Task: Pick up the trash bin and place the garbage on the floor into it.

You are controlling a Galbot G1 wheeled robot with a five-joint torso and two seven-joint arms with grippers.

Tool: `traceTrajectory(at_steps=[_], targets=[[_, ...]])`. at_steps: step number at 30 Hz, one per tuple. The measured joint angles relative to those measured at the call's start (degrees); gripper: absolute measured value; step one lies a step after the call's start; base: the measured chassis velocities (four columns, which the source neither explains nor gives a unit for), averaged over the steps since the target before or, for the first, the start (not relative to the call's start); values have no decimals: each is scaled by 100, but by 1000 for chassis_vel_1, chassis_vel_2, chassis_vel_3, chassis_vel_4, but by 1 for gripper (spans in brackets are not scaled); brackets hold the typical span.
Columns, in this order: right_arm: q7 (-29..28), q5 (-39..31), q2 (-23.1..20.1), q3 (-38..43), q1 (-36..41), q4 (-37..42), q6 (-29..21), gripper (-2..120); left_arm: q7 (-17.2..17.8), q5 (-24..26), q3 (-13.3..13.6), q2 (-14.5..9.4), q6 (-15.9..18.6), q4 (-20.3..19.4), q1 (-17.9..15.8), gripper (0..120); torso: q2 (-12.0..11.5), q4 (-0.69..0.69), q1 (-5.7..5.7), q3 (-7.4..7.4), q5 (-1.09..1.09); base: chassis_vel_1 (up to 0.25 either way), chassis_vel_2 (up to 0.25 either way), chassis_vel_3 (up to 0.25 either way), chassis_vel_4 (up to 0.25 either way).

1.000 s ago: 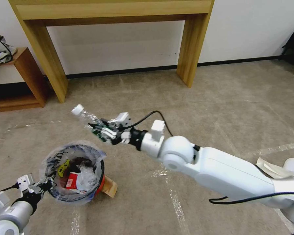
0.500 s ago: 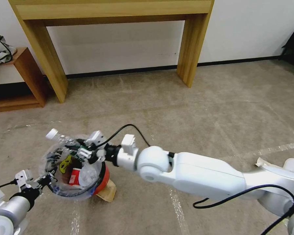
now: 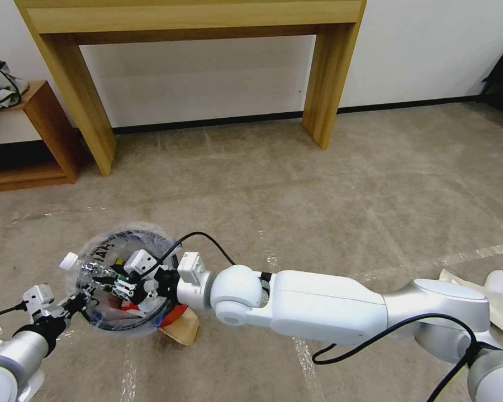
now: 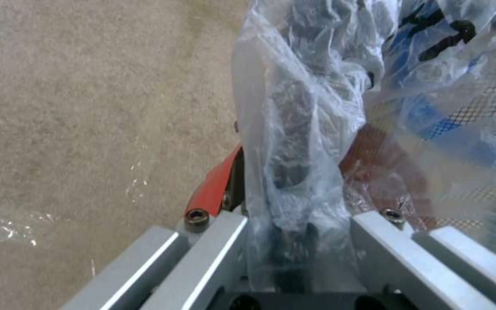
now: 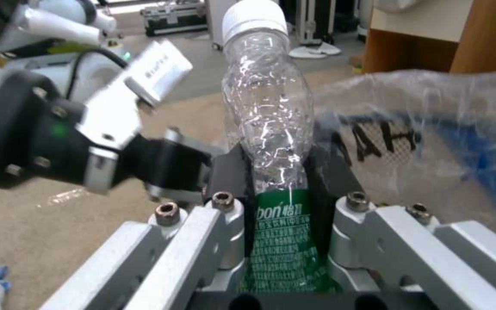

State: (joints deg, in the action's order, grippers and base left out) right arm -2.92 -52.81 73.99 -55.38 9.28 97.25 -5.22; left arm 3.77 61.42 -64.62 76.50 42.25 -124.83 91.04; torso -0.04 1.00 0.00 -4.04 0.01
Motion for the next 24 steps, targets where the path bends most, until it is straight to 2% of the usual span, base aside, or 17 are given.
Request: traceTrajectory(at_steps=[12, 24], targets=[[42, 220, 40, -70, 17, -382, 134, 16, 2, 86, -21, 38, -4, -110, 46, 1, 0, 0, 0, 0, 0, 0, 0, 0, 0], [97, 424, -104, -47, 130, -485, 249, 16, -19, 55, 17, 89, -4, -104, 48, 1, 0, 1, 0, 0, 1, 0, 0, 0, 0]])
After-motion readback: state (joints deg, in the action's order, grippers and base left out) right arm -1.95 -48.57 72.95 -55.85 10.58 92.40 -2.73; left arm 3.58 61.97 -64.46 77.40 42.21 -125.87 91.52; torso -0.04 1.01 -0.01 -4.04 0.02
